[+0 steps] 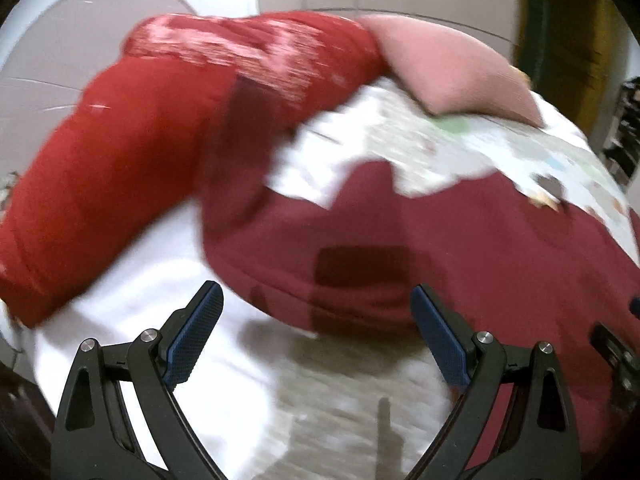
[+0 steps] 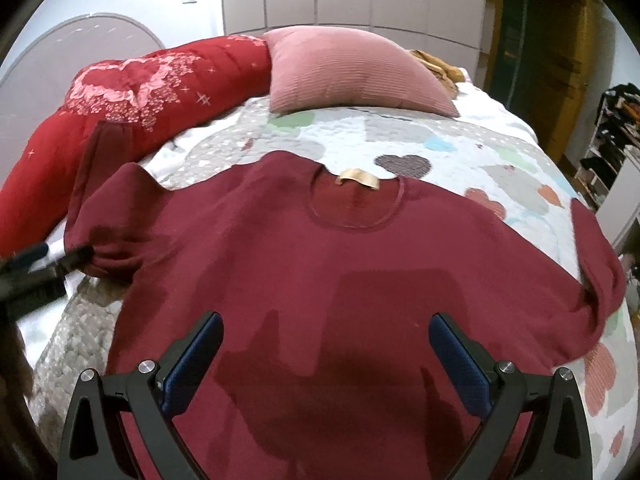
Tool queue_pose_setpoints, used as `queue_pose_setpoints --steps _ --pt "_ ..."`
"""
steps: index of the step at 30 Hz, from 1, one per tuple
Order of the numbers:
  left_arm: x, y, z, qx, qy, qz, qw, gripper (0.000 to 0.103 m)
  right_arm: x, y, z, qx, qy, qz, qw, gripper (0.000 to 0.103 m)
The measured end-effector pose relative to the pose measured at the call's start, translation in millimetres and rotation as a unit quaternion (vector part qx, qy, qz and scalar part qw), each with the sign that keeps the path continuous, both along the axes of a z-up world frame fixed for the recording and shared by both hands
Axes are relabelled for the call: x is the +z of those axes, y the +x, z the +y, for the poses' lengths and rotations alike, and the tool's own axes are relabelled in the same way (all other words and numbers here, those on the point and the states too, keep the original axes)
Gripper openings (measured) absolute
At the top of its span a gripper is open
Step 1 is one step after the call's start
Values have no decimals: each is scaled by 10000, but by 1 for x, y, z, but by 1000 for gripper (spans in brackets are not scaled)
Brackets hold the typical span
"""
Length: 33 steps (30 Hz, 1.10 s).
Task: Fold small clothes
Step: 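Lower the open left gripper toward the sleeve cuff nearest it, then close the left gripper on the sweatshirt sleeve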
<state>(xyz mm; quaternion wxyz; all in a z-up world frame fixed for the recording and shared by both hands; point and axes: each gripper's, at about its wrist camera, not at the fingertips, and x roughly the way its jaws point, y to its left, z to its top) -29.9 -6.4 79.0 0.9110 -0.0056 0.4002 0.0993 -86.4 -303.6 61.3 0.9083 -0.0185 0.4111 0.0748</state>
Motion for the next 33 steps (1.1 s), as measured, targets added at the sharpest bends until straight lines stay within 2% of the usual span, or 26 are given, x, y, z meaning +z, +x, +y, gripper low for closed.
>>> queue_pose_setpoints --steps 7,11,15,17,19,20,22,24,26,29,33 --pt "5 42 66 528 -79 -194 9984 95 -6 8 20 258 28 118 9996 102" --pt "-3 75 84 602 -186 -101 9980 95 -12 11 26 354 14 243 9991 102" --pt "-19 105 91 631 -133 47 9979 94 -15 12 26 380 32 326 9987 102" --pt "-31 120 94 644 -185 179 9976 85 -16 12 25 362 49 353 9987 102" --pt "-39 126 96 612 -308 299 9972 56 -17 12 24 357 66 375 9986 102" --pt "-43 129 97 603 -393 354 9968 32 -18 13 24 355 75 388 9986 102" --pt "-46 130 104 621 -691 361 9950 15 -19 14 23 348 95 412 9985 102" --pt "-37 125 105 545 -902 281 9940 10 -20 14 22 344 113 435 9984 102" --pt "-24 117 100 425 -877 145 9951 7 -20 13 20 345 150 437 9983 102" --pt "4 102 86 74 -1153 -51 9933 7 -20 13 14 293 231 442 9983 102" --pt "48 82 45 -596 -1446 -502 9864 7 -17 13 5 140 356 412 9984 102"
